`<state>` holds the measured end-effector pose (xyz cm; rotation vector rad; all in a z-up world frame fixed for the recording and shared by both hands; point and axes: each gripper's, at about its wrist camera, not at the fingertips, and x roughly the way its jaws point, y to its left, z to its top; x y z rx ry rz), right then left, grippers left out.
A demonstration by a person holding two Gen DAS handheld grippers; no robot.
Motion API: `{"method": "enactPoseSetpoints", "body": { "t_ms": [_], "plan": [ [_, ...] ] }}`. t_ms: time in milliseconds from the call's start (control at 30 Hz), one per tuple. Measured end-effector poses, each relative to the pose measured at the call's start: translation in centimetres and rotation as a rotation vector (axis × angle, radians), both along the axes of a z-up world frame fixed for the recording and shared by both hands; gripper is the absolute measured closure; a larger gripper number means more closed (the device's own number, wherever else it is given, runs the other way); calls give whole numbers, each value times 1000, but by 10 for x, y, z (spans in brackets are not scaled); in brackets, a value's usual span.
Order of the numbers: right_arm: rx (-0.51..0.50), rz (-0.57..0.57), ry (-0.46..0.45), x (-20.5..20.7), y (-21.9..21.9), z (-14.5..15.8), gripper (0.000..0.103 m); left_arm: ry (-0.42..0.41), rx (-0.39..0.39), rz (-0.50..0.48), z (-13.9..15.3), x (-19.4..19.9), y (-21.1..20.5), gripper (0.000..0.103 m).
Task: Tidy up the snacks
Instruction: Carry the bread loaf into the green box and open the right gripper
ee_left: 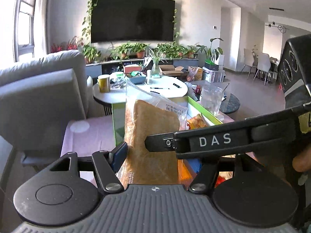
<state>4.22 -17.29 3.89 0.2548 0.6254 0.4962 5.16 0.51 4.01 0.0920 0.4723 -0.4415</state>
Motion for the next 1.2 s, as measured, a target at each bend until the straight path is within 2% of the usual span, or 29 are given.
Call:
{"method": "enactPoseSetpoints", "body": {
  "t_ms": [400,867,1200],
  "plan": [
    [45,-31,-7,43,-16,3,62,3,34,-1,5,52,-23,41],
    [91,-69,62,101,-32,-12,62,34,62,19,-11,113,-44,41],
    [105,-83,100,123,-32,-25,62,71,58,33,-22,131,-43,41]
  ]
}}
